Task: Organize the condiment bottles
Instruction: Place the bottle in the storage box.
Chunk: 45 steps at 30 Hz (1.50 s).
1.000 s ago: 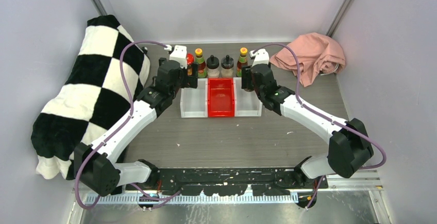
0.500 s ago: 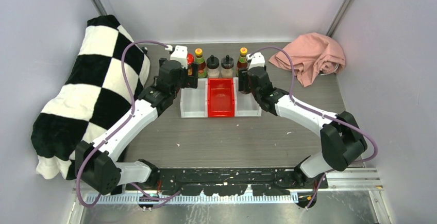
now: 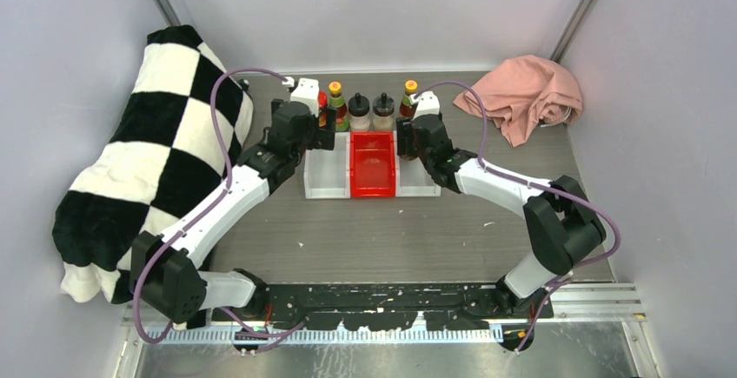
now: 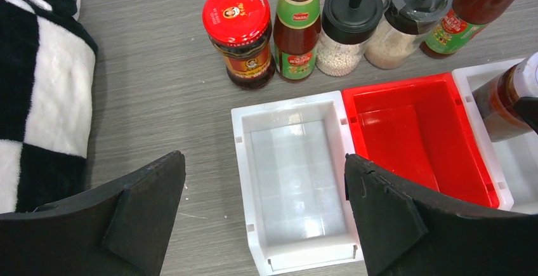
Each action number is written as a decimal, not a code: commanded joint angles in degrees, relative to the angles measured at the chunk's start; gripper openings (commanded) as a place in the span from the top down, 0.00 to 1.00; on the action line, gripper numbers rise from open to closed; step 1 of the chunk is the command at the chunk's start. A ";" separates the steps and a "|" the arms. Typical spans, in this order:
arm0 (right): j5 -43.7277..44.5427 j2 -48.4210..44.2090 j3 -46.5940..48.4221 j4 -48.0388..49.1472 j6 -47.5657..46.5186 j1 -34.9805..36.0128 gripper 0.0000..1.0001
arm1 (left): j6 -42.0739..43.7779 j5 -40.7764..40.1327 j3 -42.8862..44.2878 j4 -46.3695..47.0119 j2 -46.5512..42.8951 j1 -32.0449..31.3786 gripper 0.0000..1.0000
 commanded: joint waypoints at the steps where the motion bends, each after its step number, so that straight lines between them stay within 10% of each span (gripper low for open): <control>1: -0.17 -0.47 1.97 9.63 0.86 -0.51 0.99 | 0.98 -1.28 0.21 3.15 0.09 -0.25 0.03; 42: -3.34 5.47 -3.42 20.05 -3.68 -1.11 0.99 | 1.33 -1.89 -0.03 4.21 1.38 -0.25 0.03; 45: -2.54 5.30 -3.93 20.01 -3.60 -1.11 0.75 | 1.33 -1.92 0.02 4.15 1.39 -0.25 0.04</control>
